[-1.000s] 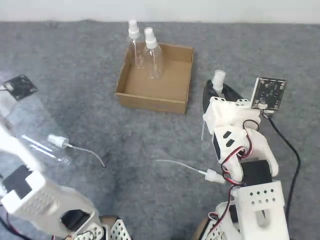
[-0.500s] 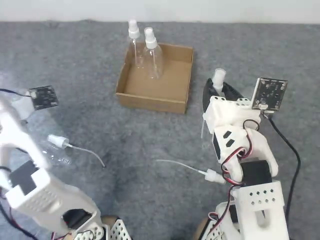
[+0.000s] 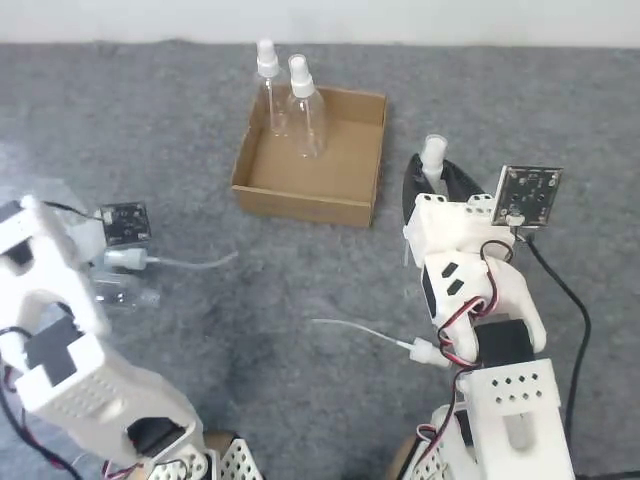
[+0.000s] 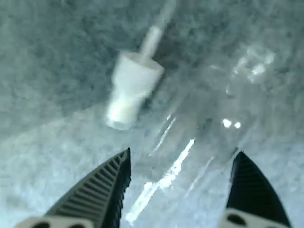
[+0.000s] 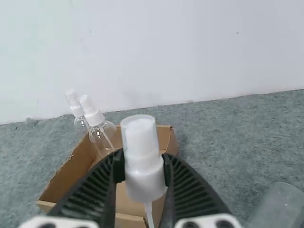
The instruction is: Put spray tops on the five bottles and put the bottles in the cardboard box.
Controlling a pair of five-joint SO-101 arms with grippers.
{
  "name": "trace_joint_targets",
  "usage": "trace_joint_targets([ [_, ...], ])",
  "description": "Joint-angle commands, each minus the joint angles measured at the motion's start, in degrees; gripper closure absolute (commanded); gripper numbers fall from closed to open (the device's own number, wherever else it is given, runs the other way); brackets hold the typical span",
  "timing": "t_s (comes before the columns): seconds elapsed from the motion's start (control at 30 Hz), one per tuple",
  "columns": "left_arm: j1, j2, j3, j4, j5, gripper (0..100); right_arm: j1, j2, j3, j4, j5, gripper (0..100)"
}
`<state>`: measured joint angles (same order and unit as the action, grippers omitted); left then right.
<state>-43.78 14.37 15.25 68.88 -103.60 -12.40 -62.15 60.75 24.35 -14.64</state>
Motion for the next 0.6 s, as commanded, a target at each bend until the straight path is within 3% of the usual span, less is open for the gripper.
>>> trace_joint_targets([
  [0.0, 0.53, -1.32, 1.1, -0.62, -0.44, 68, -0.13, -1.54, -0.79, -1.27, 0.97, 99.1],
  [0.27, -0.88, -1.49, 2.86, 0.09, 0.7, 69, -1.27, -1.54, -0.79, -0.92, 1.05, 99.1],
  [0.57, -2.99, -7.91, 2.33, 12.84, 2.02, 69, -1.27, -1.54, -0.79, -0.92, 1.14, 99.1],
])
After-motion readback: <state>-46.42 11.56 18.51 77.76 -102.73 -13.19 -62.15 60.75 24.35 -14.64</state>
